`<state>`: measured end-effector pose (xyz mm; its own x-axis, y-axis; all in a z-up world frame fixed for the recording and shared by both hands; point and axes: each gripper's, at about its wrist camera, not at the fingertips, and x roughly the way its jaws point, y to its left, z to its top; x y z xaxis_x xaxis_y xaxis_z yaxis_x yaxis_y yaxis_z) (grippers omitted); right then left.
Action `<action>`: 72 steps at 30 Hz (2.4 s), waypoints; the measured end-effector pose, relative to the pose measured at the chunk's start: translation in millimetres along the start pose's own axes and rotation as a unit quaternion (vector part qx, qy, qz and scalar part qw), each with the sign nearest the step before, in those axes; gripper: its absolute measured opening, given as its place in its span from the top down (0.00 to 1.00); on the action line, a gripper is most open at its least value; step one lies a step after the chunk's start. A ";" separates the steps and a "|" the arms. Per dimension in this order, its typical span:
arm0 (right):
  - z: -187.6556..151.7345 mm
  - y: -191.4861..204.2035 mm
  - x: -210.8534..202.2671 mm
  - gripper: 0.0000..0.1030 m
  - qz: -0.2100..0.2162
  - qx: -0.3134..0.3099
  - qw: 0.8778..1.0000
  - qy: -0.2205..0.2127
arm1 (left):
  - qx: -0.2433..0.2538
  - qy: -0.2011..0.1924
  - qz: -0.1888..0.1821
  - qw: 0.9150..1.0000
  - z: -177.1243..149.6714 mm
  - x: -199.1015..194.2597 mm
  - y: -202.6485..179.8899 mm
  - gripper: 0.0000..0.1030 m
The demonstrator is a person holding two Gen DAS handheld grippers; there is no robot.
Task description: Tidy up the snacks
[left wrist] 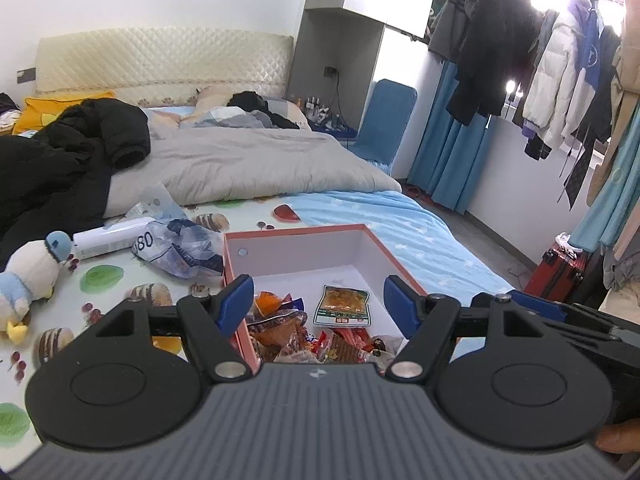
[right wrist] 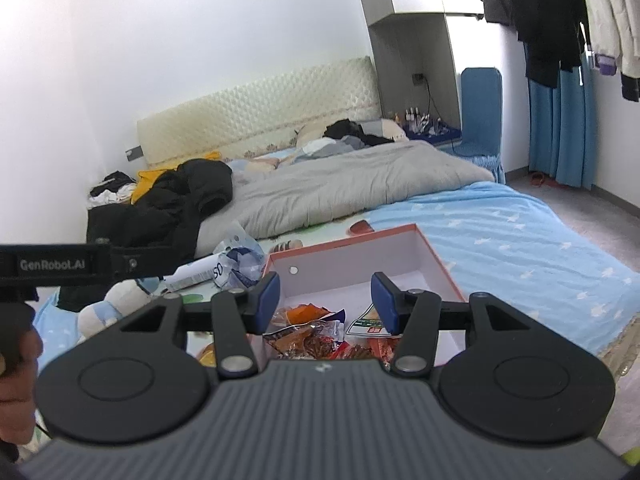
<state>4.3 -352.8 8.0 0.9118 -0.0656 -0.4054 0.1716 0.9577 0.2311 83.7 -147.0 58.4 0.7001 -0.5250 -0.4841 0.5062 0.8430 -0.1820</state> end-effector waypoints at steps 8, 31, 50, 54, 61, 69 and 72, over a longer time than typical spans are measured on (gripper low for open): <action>-15.0 1.3 -30.9 0.48 0.002 0.006 1.000 -0.010 | 0.014 -0.008 0.007 1.000 -23.1 -33.4 -13.3 0.26; -54.5 0.3 -14.0 0.48 -0.011 0.005 0.999 0.029 | -0.014 0.028 0.034 0.999 -62.0 2.9 14.9 0.26; -57.1 5.2 -10.4 0.48 -0.003 -0.002 0.999 0.032 | -0.028 0.021 0.051 0.998 -67.6 0.9 30.1 0.24; -57.0 5.1 -10.7 0.48 -0.002 -0.004 0.999 0.032 | -0.027 0.020 0.050 0.998 -67.7 1.0 31.0 0.24; -57.3 6.4 -8.9 0.48 -0.002 -0.004 0.999 0.033 | -0.026 0.020 0.049 0.998 -69.7 0.4 29.0 0.24; -59.9 8.1 -6.6 0.48 -0.005 -0.009 0.999 0.036 | -0.025 0.019 0.048 0.998 -69.5 -0.4 28.2 0.24; -60.3 8.7 -6.6 0.48 -0.005 -0.011 0.999 0.039 | -0.024 0.020 0.048 0.998 -69.6 -0.6 27.6 0.24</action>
<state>-22.8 -327.1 -40.6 0.8784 -0.0543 -0.4748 0.1720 0.9629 0.2080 62.2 -115.3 -5.8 0.7234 -0.4371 -0.5345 0.4118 0.8945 -0.1742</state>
